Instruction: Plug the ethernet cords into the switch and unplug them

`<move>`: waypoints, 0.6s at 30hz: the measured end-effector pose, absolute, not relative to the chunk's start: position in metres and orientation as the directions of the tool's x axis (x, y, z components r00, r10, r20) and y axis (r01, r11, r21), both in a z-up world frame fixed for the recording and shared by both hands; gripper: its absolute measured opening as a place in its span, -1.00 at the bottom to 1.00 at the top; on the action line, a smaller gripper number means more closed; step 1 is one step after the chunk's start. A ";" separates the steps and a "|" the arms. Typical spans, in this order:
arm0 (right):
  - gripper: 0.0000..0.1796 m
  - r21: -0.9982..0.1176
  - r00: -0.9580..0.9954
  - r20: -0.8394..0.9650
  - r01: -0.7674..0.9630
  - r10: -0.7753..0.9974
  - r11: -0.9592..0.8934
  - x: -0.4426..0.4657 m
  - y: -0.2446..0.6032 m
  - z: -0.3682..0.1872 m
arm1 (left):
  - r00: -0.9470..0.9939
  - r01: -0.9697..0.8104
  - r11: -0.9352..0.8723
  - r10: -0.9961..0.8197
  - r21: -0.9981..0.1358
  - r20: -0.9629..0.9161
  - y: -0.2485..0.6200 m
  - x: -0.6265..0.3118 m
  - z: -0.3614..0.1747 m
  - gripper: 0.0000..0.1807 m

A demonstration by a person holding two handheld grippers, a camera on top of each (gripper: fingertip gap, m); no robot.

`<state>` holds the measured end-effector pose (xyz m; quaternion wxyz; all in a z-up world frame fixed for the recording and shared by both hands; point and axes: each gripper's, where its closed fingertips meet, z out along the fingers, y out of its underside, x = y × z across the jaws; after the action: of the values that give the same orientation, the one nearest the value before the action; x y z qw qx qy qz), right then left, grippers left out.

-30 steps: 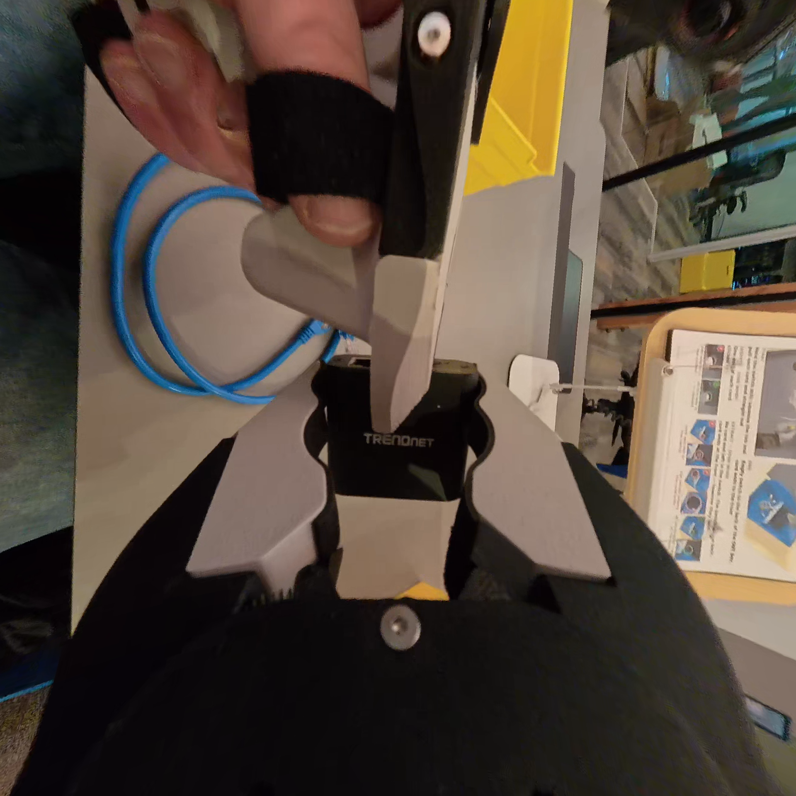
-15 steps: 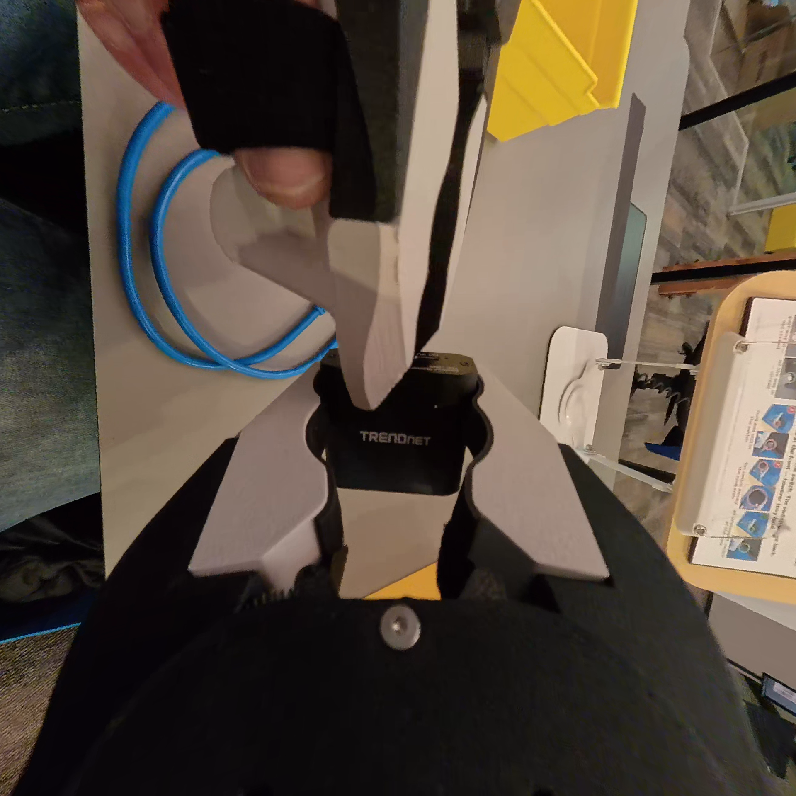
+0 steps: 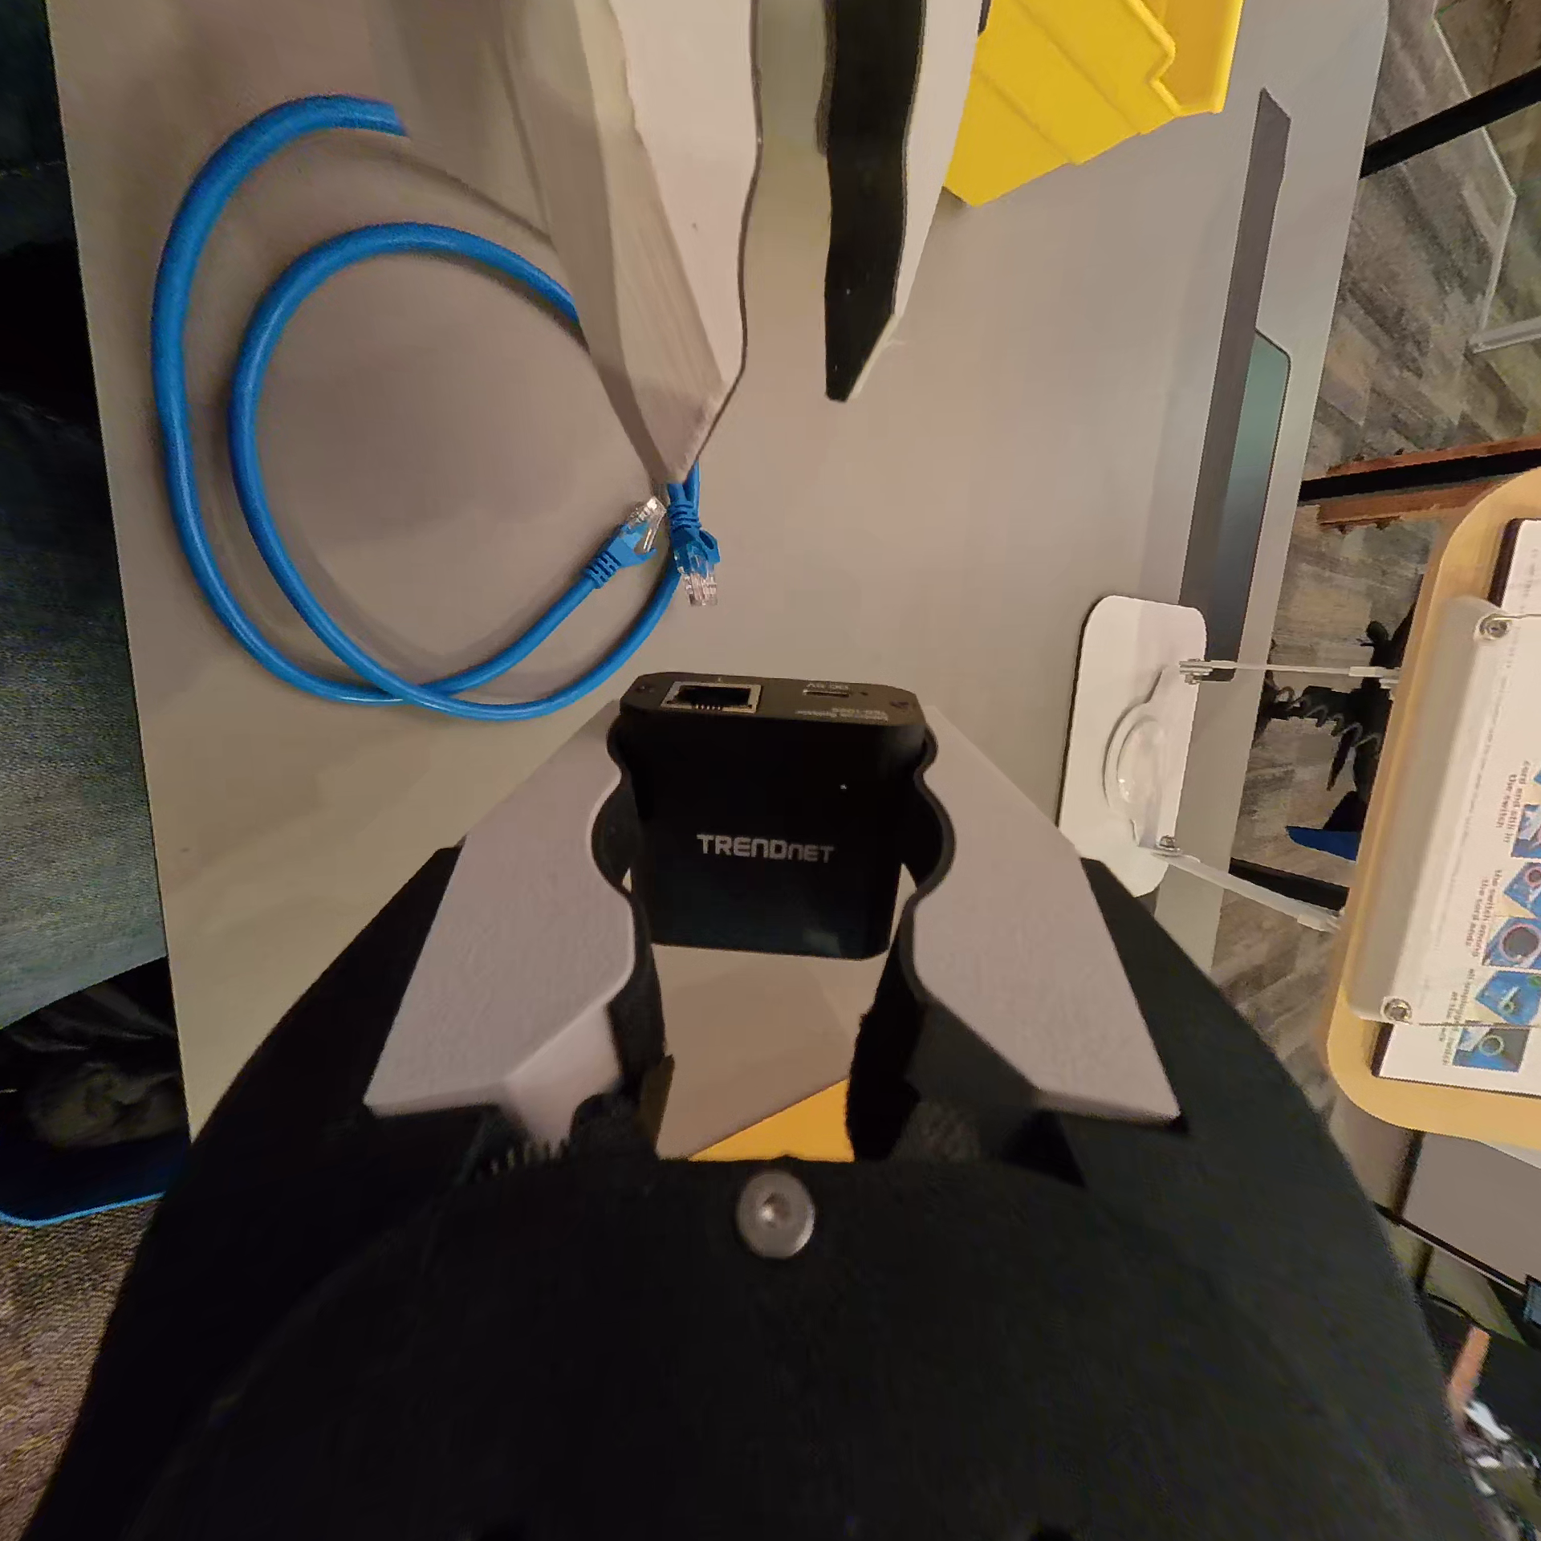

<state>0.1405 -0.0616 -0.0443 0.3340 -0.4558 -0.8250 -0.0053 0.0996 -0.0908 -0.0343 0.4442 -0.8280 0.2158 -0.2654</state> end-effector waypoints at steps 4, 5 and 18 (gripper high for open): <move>-0.33 -0.309 -0.359 0.532 0.761 0.767 0.570 0.143 -0.061 -0.045 | 0.773 -0.137 -0.510 -0.591 -0.849 0.230 -0.092 0.095 -0.037 -0.41; -0.33 -0.313 -0.361 0.524 0.761 0.772 0.569 0.143 -0.062 -0.046 | 0.775 -0.137 -0.511 -0.589 -0.848 0.230 -0.092 0.094 -0.037 -0.40; -0.34 -0.327 -0.357 0.424 0.796 0.832 0.508 0.159 -0.058 -0.058 | 0.794 -0.302 -0.527 -0.600 -0.794 0.096 -0.096 0.095 -0.059 -0.47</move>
<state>0.1585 -0.0576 -0.0584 0.2772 -0.4947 -0.8230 0.0322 0.0950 -0.0963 -0.0585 0.4084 -0.8547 0.2639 -0.1821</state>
